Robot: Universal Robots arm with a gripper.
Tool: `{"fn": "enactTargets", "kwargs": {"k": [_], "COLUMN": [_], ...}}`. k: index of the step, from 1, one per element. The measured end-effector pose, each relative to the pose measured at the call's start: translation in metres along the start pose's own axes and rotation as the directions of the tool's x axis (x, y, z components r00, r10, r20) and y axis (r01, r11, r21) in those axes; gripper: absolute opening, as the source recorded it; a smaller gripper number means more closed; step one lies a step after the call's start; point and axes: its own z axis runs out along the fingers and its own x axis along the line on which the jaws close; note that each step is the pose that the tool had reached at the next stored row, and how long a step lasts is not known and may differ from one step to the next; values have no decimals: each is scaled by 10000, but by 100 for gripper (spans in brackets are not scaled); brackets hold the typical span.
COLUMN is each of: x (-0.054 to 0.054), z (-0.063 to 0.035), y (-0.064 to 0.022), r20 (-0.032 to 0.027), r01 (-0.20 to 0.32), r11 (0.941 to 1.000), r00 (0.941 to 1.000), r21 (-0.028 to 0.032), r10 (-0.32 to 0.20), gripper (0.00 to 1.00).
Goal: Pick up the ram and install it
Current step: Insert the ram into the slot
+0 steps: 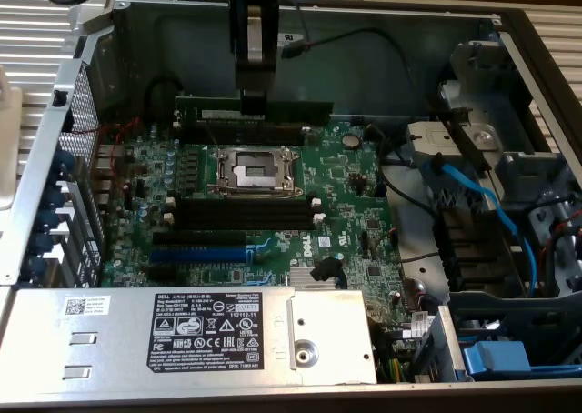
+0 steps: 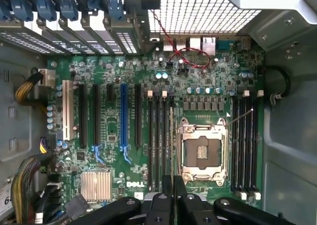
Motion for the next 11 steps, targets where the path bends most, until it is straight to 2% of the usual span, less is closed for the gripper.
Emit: {"fn": "enactTargets", "kwargs": {"k": [5,11], "x": [67,88], "z": [92,199], "y": [1,3], "r20": [2,3], "r01": [-13,-21], "r11": [10000,10000], "r00": [10000,10000], "r21": [46,54], "r10": [13,21], "gripper": [13,13]}}
